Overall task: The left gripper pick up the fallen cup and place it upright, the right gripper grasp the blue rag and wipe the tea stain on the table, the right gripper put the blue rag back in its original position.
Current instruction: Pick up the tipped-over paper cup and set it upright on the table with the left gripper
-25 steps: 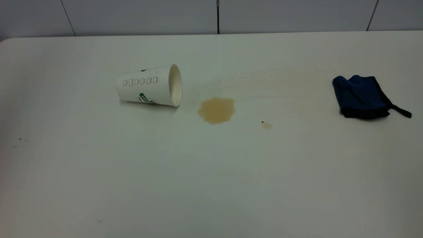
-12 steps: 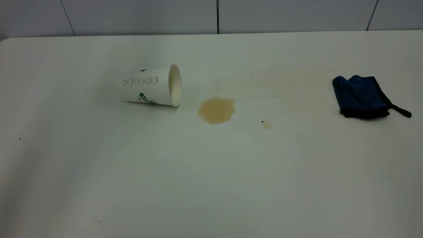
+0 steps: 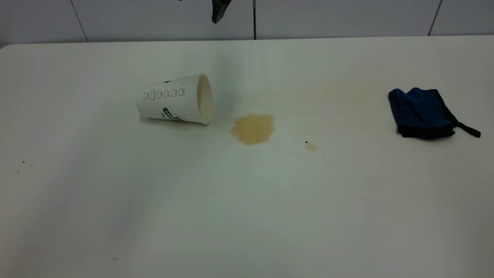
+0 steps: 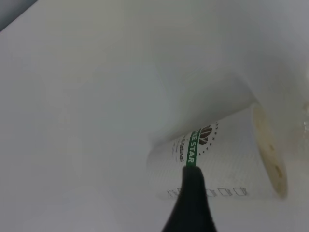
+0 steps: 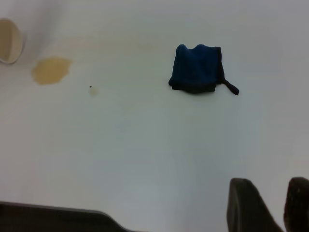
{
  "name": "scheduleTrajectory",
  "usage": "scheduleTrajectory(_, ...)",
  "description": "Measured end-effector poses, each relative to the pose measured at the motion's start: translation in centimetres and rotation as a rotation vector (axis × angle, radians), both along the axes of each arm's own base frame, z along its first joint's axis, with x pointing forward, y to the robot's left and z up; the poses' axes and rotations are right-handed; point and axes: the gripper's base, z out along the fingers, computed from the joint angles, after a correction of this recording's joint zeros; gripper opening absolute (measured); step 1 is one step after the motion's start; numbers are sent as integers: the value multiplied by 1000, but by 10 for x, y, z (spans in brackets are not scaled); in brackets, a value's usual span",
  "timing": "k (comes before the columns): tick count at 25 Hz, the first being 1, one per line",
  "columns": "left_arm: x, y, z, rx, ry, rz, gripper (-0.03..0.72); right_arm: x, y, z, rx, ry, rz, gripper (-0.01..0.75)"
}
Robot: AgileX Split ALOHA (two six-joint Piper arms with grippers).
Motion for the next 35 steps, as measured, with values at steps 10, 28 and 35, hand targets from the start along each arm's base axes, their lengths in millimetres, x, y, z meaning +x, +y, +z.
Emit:
scheduleTrajectory(10, 1, 3, -47, 70, 57, 60, 671, 0, 0, 0, 0, 0, 0, 237)
scheduleTrajectory(28, -1, 8, -131, 183, 164, 74, 652, 0, 0, 0, 0, 0, 0, 237)
scheduleTrajectory(35, 2, 15, -141, 281, 129, 51, 582, 0, 0, 0, 0, 0, 0, 237)
